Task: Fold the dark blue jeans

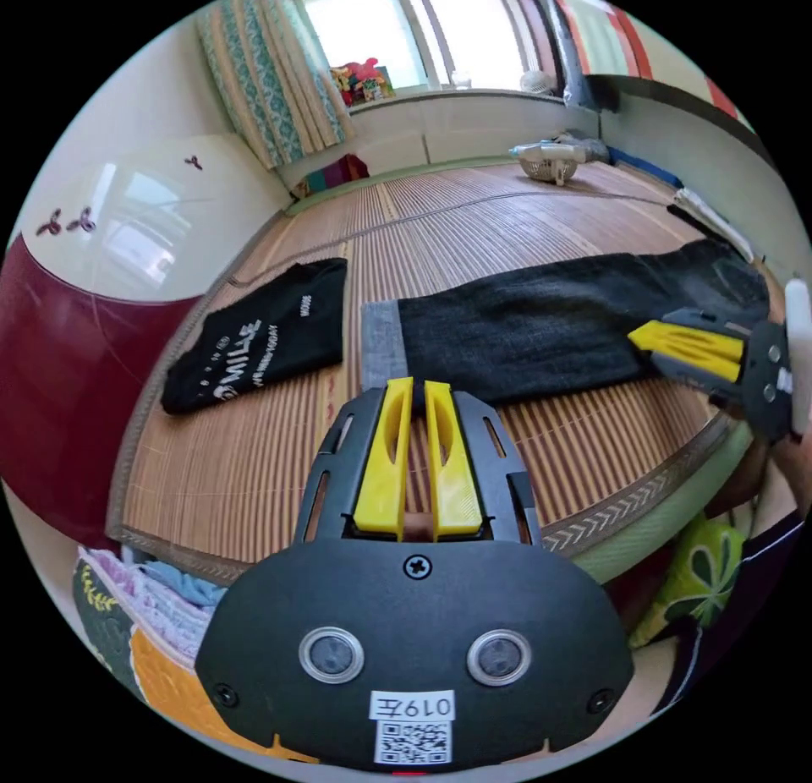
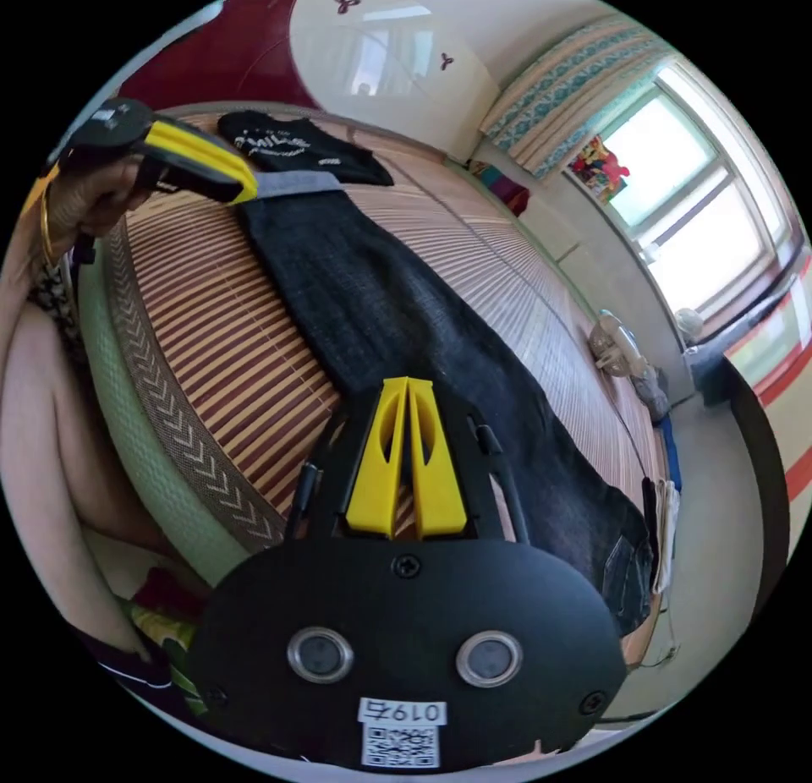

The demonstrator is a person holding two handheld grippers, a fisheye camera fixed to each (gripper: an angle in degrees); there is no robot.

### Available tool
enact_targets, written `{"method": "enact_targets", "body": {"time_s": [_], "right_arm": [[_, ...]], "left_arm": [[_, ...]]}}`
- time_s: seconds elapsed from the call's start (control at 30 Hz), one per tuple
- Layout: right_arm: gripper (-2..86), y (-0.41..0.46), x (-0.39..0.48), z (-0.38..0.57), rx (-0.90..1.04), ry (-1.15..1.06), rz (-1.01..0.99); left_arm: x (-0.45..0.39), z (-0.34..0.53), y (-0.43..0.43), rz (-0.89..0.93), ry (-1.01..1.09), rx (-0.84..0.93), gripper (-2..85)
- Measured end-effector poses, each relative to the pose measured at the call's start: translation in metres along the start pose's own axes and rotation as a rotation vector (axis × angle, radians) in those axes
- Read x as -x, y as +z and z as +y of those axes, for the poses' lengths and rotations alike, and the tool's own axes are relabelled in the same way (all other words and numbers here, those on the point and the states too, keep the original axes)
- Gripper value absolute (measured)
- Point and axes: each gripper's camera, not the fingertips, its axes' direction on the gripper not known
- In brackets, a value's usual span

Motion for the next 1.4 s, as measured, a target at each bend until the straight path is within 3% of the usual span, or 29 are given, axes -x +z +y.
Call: {"method": "enact_targets", "body": {"time_s": [0.23, 0.8, 1.1, 1.4], "right_arm": [[10.5, -0.023, -0.028, 0.051, 0.015, 0.06, 0.016], [8.3, -0.031, -0.129, 0.142, 0.094, 0.267, 0.01], [8.1, -0.038, -0.147, 0.156, 0.105, 0.199, 0.075], [8.0, -0.035, -0.185, 0.171, 0.089, 0.154, 0.172]], "left_arm": [[0.015, 0.01, 0.013, -0.028, -0.006, 0.049, 13.3], [0.089, 0.017, 0.04, 0.368, -0.323, 0.011, 13.3], [0.076, 0.006, 0.049, 0.203, -0.286, 0.061, 10.1], [0.082, 0.013, 0.043, 0.204, -0.35, -0.004, 4.3]]}}
